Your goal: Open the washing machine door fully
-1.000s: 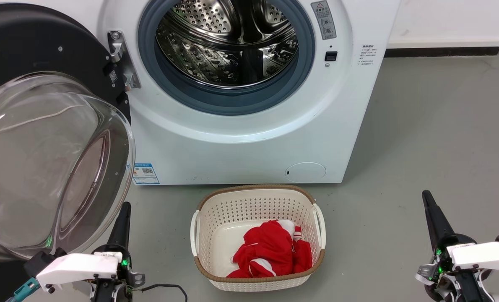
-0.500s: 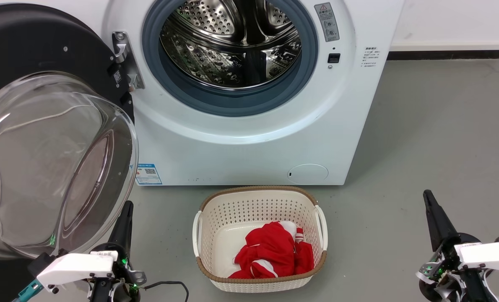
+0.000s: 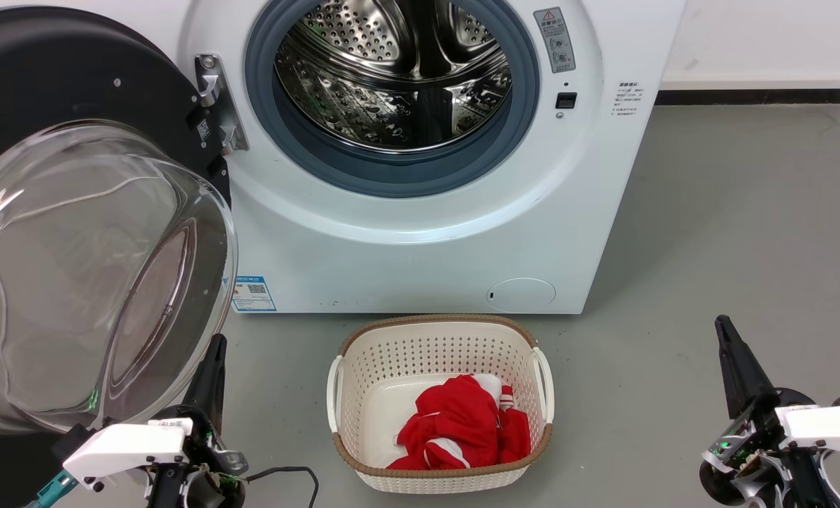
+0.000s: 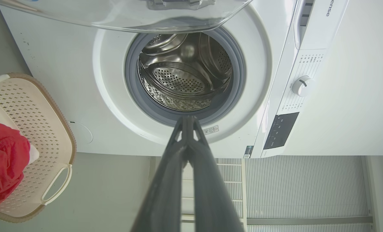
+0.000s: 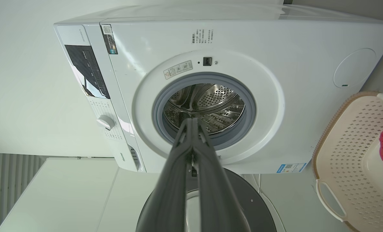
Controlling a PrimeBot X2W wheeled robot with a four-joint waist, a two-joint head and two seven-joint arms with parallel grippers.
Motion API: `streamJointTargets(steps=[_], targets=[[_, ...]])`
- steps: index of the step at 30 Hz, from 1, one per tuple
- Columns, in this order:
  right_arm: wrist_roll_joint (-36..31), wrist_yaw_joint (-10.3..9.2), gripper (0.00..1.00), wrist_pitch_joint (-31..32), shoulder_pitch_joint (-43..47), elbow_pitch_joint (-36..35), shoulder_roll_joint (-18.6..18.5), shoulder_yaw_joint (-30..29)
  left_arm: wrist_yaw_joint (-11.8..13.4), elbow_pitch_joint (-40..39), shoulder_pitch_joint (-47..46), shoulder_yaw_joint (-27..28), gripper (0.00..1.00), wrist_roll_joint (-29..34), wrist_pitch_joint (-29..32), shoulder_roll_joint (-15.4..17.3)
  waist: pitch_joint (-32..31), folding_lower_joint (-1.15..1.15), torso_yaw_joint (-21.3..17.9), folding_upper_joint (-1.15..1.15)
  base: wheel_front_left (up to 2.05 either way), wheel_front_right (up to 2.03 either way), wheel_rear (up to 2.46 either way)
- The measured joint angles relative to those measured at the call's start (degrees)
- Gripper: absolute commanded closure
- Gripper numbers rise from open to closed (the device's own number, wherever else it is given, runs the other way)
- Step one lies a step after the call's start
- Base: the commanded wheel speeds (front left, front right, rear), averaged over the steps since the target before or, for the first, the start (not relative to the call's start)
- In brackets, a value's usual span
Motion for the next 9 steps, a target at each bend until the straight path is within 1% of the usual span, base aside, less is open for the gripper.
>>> streamJointTargets(steps=[9], targets=[[-0.1, 0.01, 1.0, 0.3, 0.0, 0.0, 0.2, -0.2, 0.0, 0.0, 0.0, 0.0, 1.0, 0.0, 0.0, 0.0, 0.0, 0.0, 0.0, 0.0, 0.0, 0.0, 0.0]])
